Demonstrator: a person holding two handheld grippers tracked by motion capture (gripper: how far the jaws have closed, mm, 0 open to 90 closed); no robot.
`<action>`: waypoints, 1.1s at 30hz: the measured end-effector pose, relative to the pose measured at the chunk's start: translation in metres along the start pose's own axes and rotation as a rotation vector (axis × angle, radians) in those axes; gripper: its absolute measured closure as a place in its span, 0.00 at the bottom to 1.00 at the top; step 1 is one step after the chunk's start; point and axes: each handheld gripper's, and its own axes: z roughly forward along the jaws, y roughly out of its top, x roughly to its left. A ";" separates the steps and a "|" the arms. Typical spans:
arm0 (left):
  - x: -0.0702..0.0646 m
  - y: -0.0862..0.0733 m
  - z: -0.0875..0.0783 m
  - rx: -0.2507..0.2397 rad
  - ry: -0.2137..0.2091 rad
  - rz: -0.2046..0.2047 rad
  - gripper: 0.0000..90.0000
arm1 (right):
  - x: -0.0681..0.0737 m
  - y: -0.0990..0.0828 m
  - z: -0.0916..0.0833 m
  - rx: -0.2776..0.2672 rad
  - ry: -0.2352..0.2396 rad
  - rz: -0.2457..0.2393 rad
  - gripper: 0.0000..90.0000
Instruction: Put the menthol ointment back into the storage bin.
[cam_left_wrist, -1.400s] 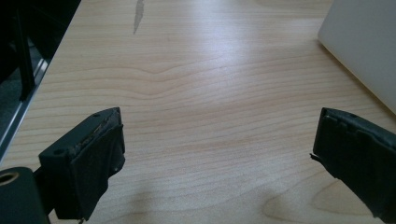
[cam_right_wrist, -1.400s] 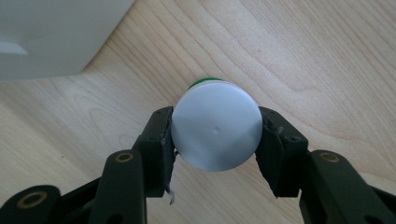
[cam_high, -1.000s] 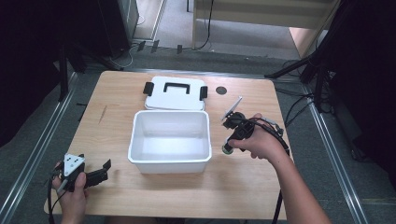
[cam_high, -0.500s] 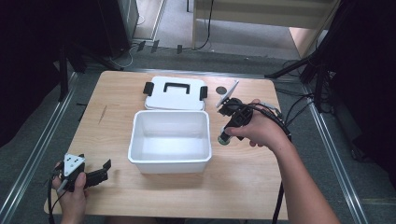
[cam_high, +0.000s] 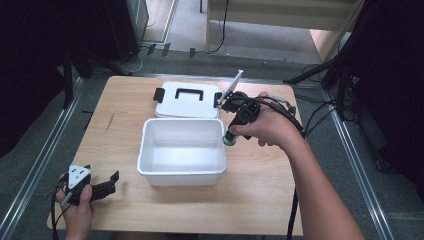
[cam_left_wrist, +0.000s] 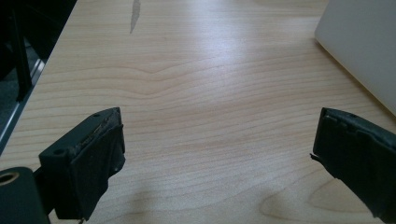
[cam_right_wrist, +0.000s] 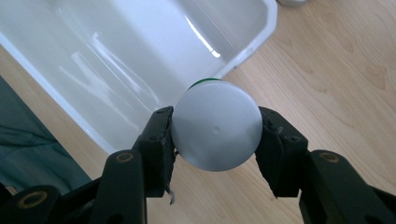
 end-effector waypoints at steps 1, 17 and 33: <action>0.000 0.000 0.000 0.000 0.000 0.001 0.03 | 0.004 0.004 -0.003 -0.001 -0.001 -0.010 0.57; 0.000 0.000 0.000 0.004 -0.001 0.002 0.03 | 0.031 0.031 0.018 0.002 0.036 -0.095 0.57; 0.000 0.000 0.001 0.009 0.000 0.001 0.03 | 0.039 0.040 0.069 0.039 0.074 -0.112 0.57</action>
